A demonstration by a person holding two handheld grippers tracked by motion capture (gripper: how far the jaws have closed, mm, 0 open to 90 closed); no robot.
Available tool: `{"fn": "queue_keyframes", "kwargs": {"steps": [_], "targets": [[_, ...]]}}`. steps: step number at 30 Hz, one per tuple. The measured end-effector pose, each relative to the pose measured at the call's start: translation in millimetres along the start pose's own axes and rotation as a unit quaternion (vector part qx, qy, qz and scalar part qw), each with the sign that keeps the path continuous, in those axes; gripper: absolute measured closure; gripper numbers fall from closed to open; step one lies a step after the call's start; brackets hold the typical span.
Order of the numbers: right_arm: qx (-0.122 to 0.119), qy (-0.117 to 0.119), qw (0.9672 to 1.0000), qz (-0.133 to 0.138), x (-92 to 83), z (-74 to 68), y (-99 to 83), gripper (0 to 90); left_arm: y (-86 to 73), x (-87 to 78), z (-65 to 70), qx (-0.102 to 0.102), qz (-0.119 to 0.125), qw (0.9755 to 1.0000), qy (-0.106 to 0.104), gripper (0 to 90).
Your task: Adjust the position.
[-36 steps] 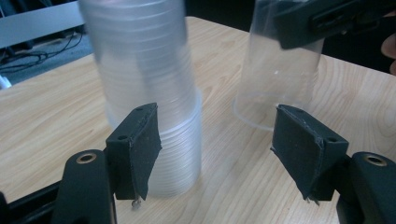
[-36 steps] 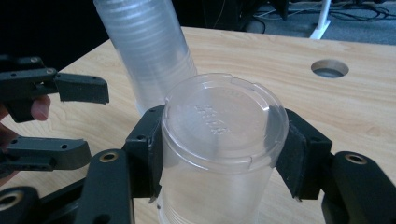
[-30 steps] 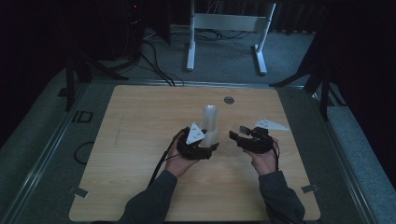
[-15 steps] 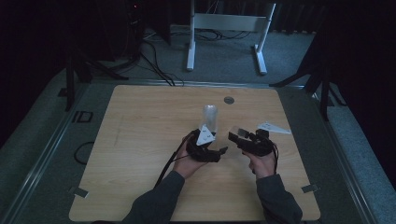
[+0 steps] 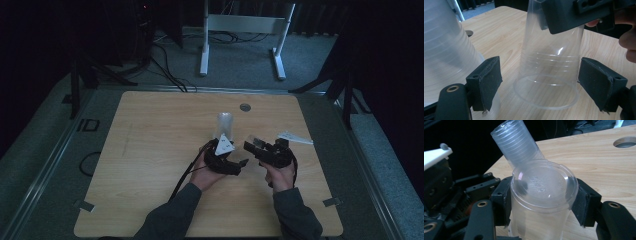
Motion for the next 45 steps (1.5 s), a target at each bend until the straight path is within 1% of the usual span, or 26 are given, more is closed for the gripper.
{"fn": "queue_keyframes", "kwargs": {"steps": [8,11,16,20,23,27,36,41,45], "targets": [[0.034,0.023,0.9991,0.015,-2.4,3.0,-0.2,40.9,-2.3,6.2,3.0,0.001,0.002,1.0000,-0.008,18.8],[0.043,0.029,0.9985,0.016,-2.9,4.4,-1.2,41.0,-3.2,8.7,4.5,0.002,0.001,0.9999,-0.012,19.0],[0.054,0.037,0.9976,0.020,-4.2,6.0,-1.6,41.1,-4.9,12.1,5.4,-0.001,-0.003,0.9999,-0.017,20.5],[0.055,0.040,0.9974,0.022,-4.4,6.3,-1.9,41.1,-5.5,13.5,5.9,-0.003,-0.003,0.9998,-0.018,22.7],[0.060,0.045,0.9969,0.022,-4.6,7.4,-3.2,41.2,-5.8,13.7,6.8,-0.002,-0.005,0.9998,-0.018,24.9],[0.067,0.051,0.9961,0.024,-4.5,8.0,-3.5,41.3,-5.6,14.4,7.3,-0.001,-0.003,0.9998,-0.017,24.9],[0.075,0.057,0.9952,0.027,-5.3,9.2,-4.0,41.3,-6.1,16.8,8.5,-0.002,-0.005,0.9998,-0.017,24.2],[0.074,0.059,0.9951,0.028,-6.1,10.0,-4.2,41.0,-5.4,15.9,10.5,0.003,-0.002,0.9998,-0.017,28.0],[0.068,0.062,0.9954,0.027,-7.1,9.6,-3.3,38.7,-4.8,14.9,11.4,0.005,-0.001,0.9998,-0.019,28.4]]}}
Point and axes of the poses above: each handheld gripper's, and its own axes: x roughly forward along the jaws, y roughly out of its top, z roughly to its right, the point moved 4 cm from there along x, roughly forward along the jaws, and after that the axes turned 8 degrees about -x, right-handed, at the moved point
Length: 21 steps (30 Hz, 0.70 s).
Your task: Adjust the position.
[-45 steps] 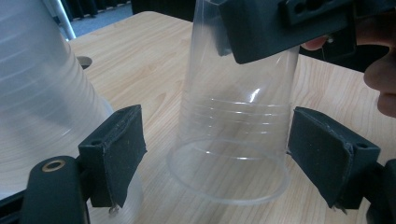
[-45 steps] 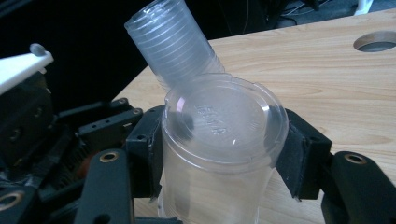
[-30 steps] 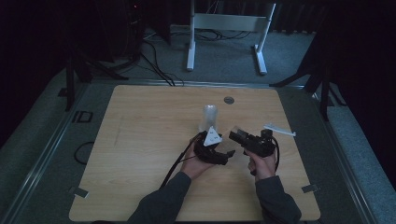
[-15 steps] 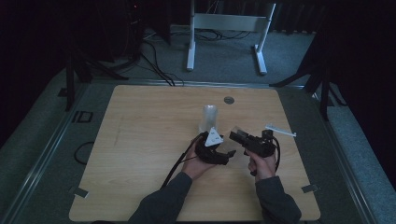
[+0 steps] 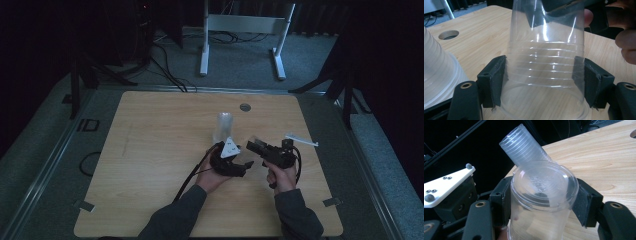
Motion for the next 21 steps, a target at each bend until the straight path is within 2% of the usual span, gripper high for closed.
{"fn": "queue_keyframes", "kwargs": {"steps": [5,11,21], "targets": [[-0.002,-0.003,1.0000,-0.003,-0.1,0.6,0.4,35.1,-0.1,-1.1,0.1,0.006,-0.003,1.0000,-0.002,28.5],[-0.019,-0.006,0.9998,-0.009,-2.2,-0.8,2.0,33.0,-0.1,-2.3,-2.2,0.007,-0.008,0.9999,-0.002,28.6],[-0.042,0.008,0.9987,-0.028,-7.9,-4.5,-0.7,32.3,2.1,-12.4,-13.3,0.010,-0.012,0.9999,0.006,29.0]]}}
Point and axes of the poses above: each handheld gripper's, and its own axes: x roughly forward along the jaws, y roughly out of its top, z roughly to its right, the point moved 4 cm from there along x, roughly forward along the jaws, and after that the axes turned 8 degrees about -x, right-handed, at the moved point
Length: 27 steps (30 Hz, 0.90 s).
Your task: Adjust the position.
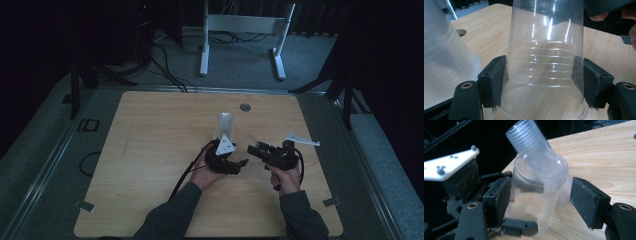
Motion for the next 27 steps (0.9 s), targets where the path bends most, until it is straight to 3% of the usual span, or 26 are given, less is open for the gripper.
{"fn": "queue_keyframes", "kwargs": {"steps": [8,15,17,22,27], "targets": [[-0.038,0.008,0.9989,-0.025,-0.9,-6.5,-1.7,32.2,-2.6,-5.6,-6.8,0.007,-0.003,1.0000,0.000,29.2],[-0.041,0.024,0.9980,-0.041,-1.0,-6.7,-3.6,30.4,-5.7,-9.6,-10.7,0.009,-0.012,0.9999,0.005,29.4],[-0.047,0.028,0.9968,-0.057,-1.0,-5.5,-6.8,28.4,-6.3,-14.3,-12.9,0.013,-0.013,0.9998,0.006,29.5],[-0.050,0.029,0.9961,-0.067,-2.3,-3.1,-8.2,24.7,-7.4,-18.7,-16.2,0.016,-0.018,0.9997,0.010,29.6],[-0.080,0.009,0.9919,-0.098,-6.7,1.8,-4.2,19.5,-9.2,-24.0,-20.4,0.021,-0.024,0.9994,0.014,29.7]]}}
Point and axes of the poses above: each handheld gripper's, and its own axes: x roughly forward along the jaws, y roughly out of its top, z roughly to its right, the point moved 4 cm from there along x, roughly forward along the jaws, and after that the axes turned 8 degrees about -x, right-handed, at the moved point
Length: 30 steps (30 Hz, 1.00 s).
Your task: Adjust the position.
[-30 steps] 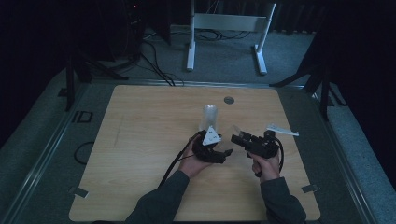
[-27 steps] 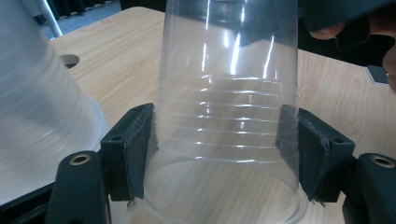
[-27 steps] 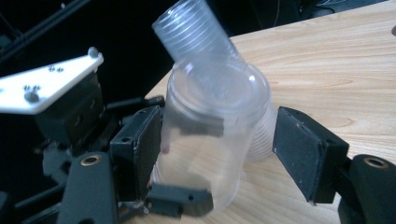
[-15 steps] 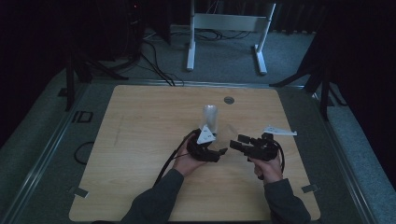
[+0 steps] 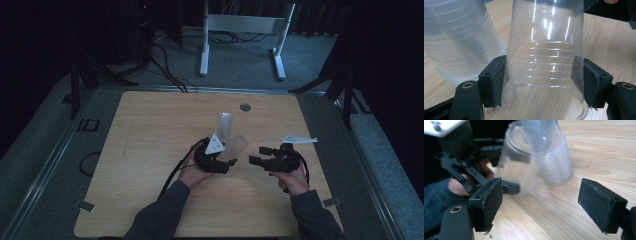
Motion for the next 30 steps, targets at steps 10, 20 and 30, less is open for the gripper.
{"fn": "queue_keyframes", "kwargs": {"steps": [10,20,30], "targets": [[-0.084,-0.032,0.9934,-0.071,-1.6,-0.4,7.9,31.0,-4.1,-8.6,-4.2,0.009,-0.011,0.9999,-0.004,29.7],[-0.176,-0.054,0.9717,-0.148,6.4,-8.2,17.1,36.2,-6.0,-15.7,-6.7,0.022,-0.020,0.9995,-0.010,29.7],[-0.233,-0.059,0.9503,-0.198,16.0,-16.2,20.7,42.3,-8.4,-18.1,-5.5,0.040,-0.029,0.9985,-0.021,29.7]]}}
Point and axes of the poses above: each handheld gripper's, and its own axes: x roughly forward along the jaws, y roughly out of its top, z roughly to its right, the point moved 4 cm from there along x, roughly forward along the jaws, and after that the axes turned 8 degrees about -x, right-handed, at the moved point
